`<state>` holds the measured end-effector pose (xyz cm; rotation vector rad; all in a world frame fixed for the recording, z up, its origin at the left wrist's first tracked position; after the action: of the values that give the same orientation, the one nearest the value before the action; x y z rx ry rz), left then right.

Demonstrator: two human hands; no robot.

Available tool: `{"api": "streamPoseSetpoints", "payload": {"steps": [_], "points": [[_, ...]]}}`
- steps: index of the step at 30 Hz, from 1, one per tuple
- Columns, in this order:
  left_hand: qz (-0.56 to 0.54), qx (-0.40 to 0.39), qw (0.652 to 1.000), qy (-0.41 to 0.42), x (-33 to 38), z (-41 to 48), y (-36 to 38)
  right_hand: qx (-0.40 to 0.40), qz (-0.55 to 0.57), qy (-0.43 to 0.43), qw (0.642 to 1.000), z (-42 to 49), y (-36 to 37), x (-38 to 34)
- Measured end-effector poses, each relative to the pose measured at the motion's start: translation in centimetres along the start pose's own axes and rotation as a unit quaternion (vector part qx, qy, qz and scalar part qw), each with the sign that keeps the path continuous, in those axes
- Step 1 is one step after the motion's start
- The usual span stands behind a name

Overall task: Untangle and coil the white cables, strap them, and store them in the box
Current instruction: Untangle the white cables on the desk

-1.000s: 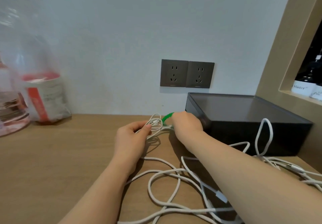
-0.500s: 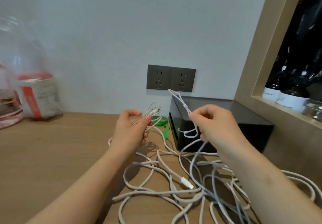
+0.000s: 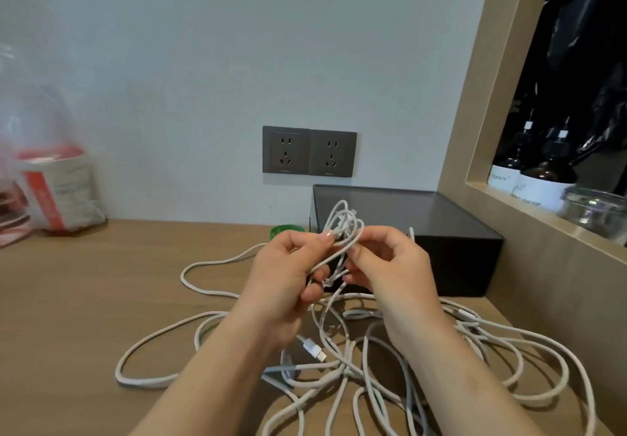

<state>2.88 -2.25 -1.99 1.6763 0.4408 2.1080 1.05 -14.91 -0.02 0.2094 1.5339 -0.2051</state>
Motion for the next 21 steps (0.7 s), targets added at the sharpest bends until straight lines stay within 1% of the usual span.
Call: {"api": "streamPoseSetpoints", "payload": {"steps": [3,6,9,11,12,14,17,19,21], "points": [[-0.007,-0.007,1.000,0.010,0.2,0.0,-0.2,0.024,-0.040,-0.031,0.998,0.1,0.0,0.0],[0.003,-0.023,1.000,0.015,0.4,0.1,-0.4,0.038,-0.027,-0.039,0.998,0.4,-0.2,0.3],[0.041,-0.085,0.995,0.014,0.6,-0.2,-0.3,0.051,-0.004,-0.095,0.994,0.1,-0.5,-0.7],[0.081,-0.128,0.988,0.008,0.7,-0.4,-0.4,0.034,-0.018,-0.125,0.991,-0.4,-0.3,-1.4],[0.097,-0.145,0.985,0.006,0.7,-0.3,-0.4,0.017,-0.018,-0.126,0.992,-0.5,-0.1,-1.5],[0.102,-0.166,0.981,-0.004,0.8,-0.3,-0.5,-0.022,-0.010,-0.097,0.995,-0.4,0.4,-1.2],[0.084,-0.196,0.977,-0.014,1.1,-0.5,-0.5,-0.086,0.022,-0.012,0.996,-0.2,1.1,-0.1],[0.100,-0.219,0.970,-0.022,1.0,-0.7,-0.3,-0.108,0.009,0.022,0.994,-0.1,1.4,0.5],[0.120,-0.199,0.972,-0.024,0.9,-0.4,-0.8,-0.120,0.018,0.037,0.992,-0.1,1.6,0.7]]}}
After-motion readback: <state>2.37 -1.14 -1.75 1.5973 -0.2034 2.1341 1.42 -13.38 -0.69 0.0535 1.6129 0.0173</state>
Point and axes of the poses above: each hand's wrist, its own z-axis towards the middle knuckle, its own y-axis out of the palm, x = y × z, the point moved 7 cm from there along z, towards the middle knuckle, and after that the axes turned 14 degrees about y, right-handed, at the moved point
